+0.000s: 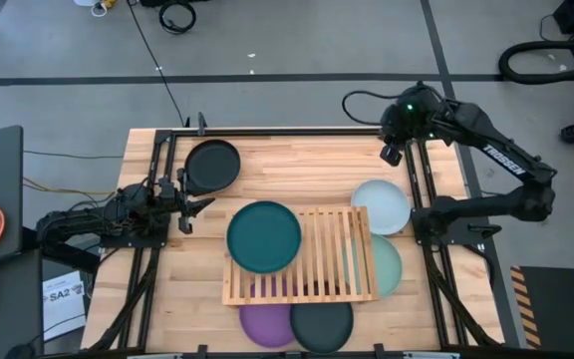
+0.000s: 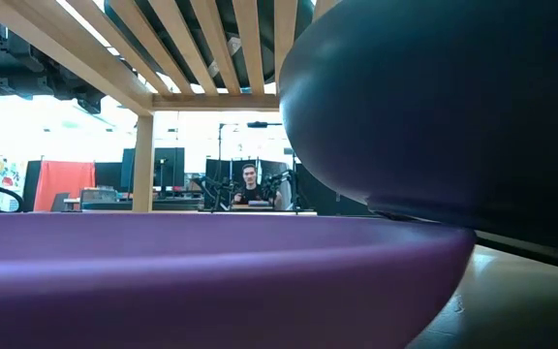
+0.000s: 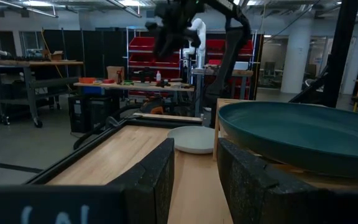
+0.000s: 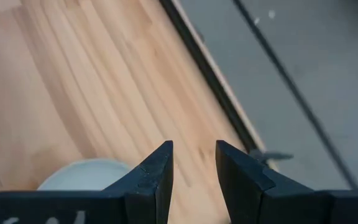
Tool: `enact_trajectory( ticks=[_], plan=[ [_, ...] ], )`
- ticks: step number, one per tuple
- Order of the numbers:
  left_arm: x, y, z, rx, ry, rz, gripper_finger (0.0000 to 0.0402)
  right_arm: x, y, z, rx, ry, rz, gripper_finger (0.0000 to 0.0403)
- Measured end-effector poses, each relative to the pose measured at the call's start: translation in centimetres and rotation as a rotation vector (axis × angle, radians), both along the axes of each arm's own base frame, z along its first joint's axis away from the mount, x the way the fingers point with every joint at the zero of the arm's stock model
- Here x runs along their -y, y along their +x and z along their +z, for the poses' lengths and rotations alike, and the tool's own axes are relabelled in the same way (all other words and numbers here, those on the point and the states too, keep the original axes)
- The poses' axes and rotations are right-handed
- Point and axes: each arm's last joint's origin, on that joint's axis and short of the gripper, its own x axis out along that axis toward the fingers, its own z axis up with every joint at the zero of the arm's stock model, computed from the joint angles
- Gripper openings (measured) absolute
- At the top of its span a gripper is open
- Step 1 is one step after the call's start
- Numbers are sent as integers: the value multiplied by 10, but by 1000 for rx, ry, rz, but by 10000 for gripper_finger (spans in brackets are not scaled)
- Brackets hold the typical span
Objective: Place and stack plates onto a shelf
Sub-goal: Stack the gray plate on top of the dark green plate on the shelf
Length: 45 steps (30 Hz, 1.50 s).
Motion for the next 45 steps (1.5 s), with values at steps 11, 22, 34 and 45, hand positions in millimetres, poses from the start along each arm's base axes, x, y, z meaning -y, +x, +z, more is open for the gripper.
enact_trajectory(
  ticks=[11, 22, 34, 45],
  plan=[
    [0, 0, 0, 0, 0, 0, 125, 20, -16, -68, -105, 197, -51, 126],
    [0, 0, 0, 0, 0, 0, 125, 24, -25, -128, -130, 310, -70, 126],
    [0, 0, 0, 0, 0, 0, 125, 19, -32, -158, -192, 347, -69, 125],
    [0, 0, 0, 0, -1, 0, 125, 33, -20, -171, -192, 354, -24, 126]
  ],
)
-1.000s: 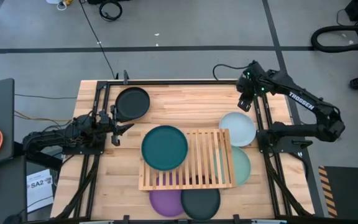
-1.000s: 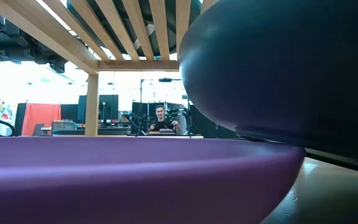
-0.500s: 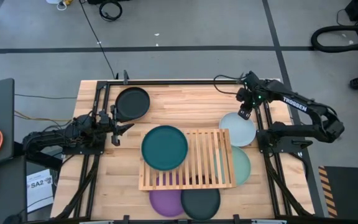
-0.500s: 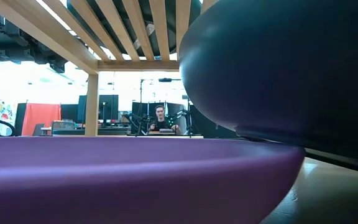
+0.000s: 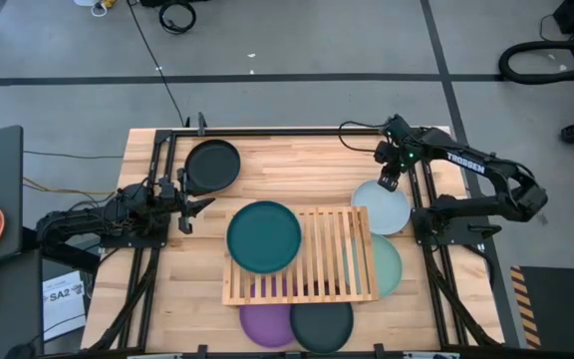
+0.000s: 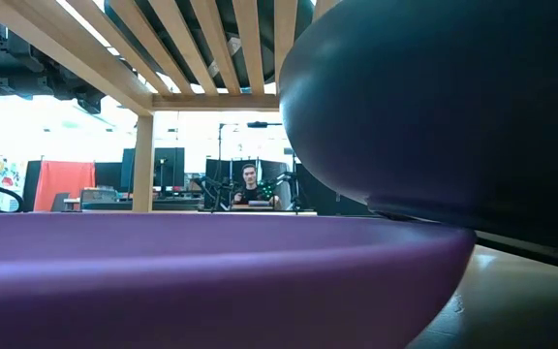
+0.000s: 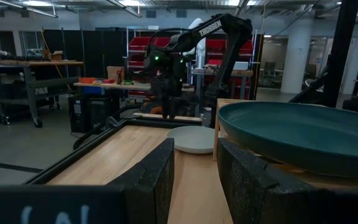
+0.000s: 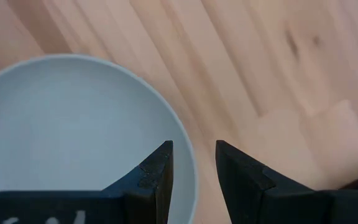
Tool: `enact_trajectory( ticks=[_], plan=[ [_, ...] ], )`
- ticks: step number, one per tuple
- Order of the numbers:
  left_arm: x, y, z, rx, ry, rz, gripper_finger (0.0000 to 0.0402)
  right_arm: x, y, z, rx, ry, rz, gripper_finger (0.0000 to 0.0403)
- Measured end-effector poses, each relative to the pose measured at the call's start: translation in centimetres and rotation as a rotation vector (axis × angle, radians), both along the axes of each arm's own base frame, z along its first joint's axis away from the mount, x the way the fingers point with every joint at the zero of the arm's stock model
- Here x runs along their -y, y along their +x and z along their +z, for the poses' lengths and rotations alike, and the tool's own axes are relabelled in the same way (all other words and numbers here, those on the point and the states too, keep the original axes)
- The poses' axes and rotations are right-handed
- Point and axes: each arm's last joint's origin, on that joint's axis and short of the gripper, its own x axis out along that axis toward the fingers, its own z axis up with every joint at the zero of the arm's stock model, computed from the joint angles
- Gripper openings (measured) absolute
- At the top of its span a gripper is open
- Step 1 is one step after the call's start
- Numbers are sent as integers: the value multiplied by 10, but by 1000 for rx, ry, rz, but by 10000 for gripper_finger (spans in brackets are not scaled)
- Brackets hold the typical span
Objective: Place and stack plates onto a shelf
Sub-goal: Stack the gray plate on top of the dark green plate on the shelf
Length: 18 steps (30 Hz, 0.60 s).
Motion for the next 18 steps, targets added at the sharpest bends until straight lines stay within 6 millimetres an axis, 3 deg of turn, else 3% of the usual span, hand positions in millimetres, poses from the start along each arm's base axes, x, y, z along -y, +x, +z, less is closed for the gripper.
enact_trajectory(
  ticks=[18],
  plan=[
    [0, 0, 0, 0, 0, 0, 125, 20, 13, -48, -187, 133, 36, 126]
  ],
)
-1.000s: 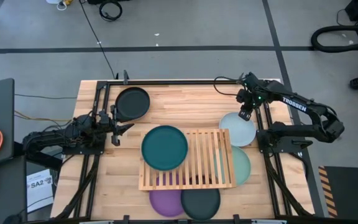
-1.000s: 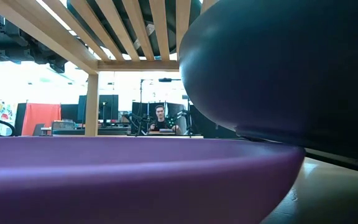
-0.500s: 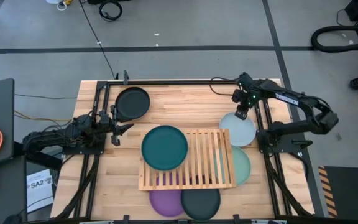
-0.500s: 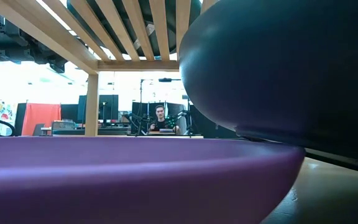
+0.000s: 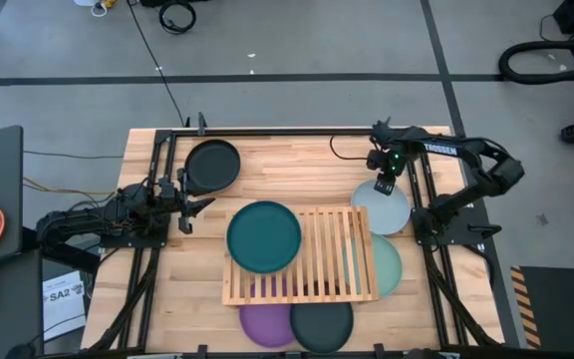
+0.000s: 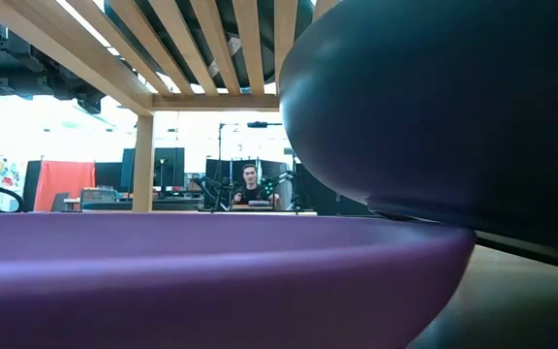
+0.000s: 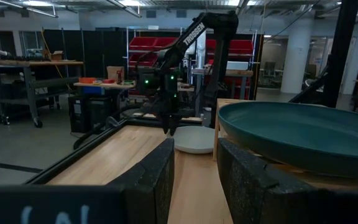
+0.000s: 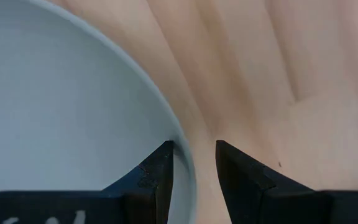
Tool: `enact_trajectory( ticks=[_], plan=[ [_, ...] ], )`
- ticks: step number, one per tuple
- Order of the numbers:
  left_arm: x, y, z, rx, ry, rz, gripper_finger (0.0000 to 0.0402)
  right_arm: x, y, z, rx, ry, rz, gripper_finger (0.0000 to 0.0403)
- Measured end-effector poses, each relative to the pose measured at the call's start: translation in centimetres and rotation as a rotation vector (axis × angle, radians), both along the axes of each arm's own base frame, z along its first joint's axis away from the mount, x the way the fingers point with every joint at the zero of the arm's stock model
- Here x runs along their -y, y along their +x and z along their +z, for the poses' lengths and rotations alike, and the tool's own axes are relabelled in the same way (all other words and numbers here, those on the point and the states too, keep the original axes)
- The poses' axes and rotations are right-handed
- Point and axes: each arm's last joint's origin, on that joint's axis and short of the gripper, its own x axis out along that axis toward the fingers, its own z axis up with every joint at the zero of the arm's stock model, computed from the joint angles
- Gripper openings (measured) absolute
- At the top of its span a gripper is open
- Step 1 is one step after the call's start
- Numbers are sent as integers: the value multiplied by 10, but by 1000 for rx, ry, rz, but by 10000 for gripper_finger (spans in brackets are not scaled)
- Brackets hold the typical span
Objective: Place and stack plates onto a shelf
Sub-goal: Stack the gray plate on top of the dark green plate on the shelf
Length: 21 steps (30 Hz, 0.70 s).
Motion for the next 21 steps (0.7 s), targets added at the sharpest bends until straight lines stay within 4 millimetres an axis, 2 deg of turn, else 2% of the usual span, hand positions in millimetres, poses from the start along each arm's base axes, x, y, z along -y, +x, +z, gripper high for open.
enact_trajectory(
  ticks=[10, 21],
  plan=[
    [0, 0, 0, 0, 0, 0, 125, -2, 3, -3, -29, -3, 21, 113],
    [0, -1, 5, 52, 8, 0, 125, -2, 3, -1, -23, 3, 25, 18]
  ],
)
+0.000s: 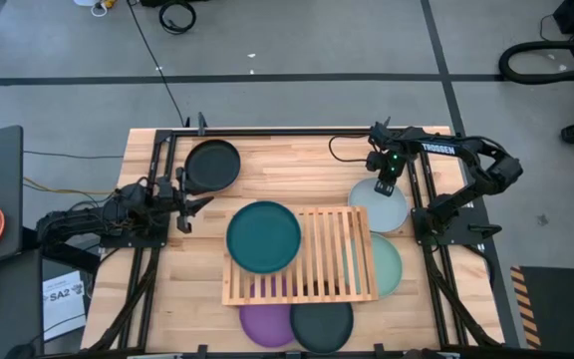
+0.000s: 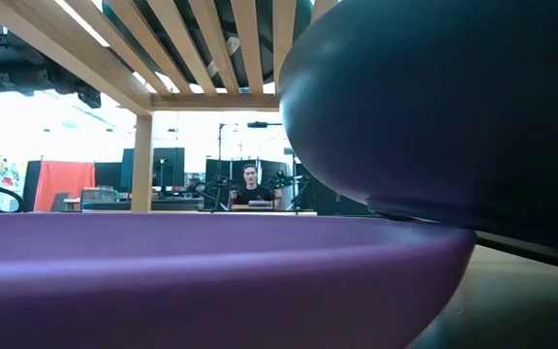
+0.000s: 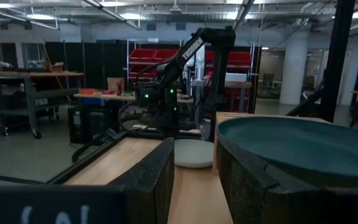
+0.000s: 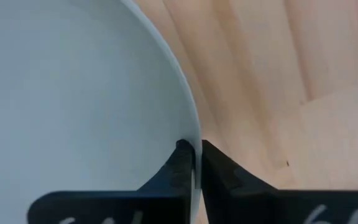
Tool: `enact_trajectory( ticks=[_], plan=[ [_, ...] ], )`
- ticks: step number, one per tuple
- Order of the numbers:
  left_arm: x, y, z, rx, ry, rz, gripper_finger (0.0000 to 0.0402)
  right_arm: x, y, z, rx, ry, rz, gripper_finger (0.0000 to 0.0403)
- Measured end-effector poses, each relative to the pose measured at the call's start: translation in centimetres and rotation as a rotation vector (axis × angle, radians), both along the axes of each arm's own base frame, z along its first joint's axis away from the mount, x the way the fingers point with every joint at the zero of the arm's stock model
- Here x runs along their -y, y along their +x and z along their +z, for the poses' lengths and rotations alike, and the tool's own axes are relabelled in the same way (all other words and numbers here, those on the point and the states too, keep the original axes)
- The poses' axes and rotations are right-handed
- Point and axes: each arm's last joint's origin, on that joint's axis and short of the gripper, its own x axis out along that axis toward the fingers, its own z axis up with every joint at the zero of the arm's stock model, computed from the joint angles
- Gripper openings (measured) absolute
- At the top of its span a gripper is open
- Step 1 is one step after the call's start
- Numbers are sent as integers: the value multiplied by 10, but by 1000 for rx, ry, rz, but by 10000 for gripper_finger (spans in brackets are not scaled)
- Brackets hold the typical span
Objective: Place and stack plates onto a shelf
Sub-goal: Stack the gray plate on top of the dark green plate on the shelf
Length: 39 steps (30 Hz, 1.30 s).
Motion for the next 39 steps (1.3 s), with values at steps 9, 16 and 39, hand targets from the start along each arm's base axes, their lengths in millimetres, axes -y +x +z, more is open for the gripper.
enact_trajectory(
  ticks=[9, 16, 39],
  plan=[
    [-2, -1, 4, 54, -35, 52, 125, -2, -2, 10, 34, -47, -21, 22],
    [-2, -3, 10, 131, -74, 72, 125, -6, -6, 28, 72, -148, -74, 18],
    [-9, -4, 20, 189, -131, 296, 125, 5, -7, 94, 510, -638, -366, 17]
  ],
)
